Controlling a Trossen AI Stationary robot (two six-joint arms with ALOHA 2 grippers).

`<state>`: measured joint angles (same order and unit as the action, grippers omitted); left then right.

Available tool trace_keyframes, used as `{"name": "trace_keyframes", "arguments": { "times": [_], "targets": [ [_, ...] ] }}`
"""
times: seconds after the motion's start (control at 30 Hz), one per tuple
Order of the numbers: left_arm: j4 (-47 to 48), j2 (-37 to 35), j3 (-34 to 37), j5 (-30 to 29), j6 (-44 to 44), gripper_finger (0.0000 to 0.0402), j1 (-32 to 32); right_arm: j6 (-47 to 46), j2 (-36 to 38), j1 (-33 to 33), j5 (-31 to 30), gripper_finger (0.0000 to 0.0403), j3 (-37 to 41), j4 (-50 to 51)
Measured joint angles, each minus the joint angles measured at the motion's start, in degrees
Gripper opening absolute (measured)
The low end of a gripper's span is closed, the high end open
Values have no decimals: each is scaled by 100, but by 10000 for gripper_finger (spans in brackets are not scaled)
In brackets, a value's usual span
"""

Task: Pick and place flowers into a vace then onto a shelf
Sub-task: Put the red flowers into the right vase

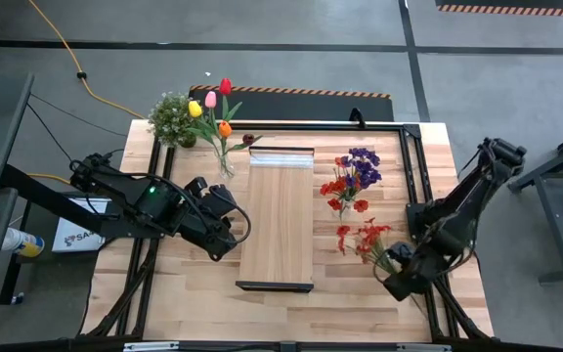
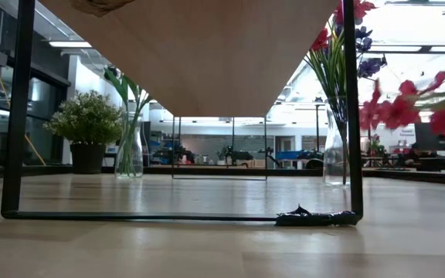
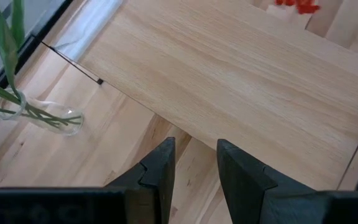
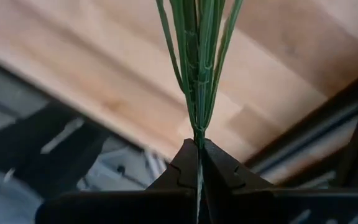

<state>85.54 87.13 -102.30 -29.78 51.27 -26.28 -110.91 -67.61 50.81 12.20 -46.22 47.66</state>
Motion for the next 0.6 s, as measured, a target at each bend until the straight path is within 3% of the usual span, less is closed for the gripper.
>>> {"name": "trace_keyframes", "arguments": {
  "times": [0.23,0.43,0.6],
  "targets": [
    [4,0,-1,-233,2,152,2,52,586,303,91,0,-2,-292],
    [-7,0,0,-282,2,152,2,467,789,483,-452,0,-9,-1103],
    [-9,0,0,-282,29,152,2,748,795,630,-561,0,-11,-1610]
  ]
}}
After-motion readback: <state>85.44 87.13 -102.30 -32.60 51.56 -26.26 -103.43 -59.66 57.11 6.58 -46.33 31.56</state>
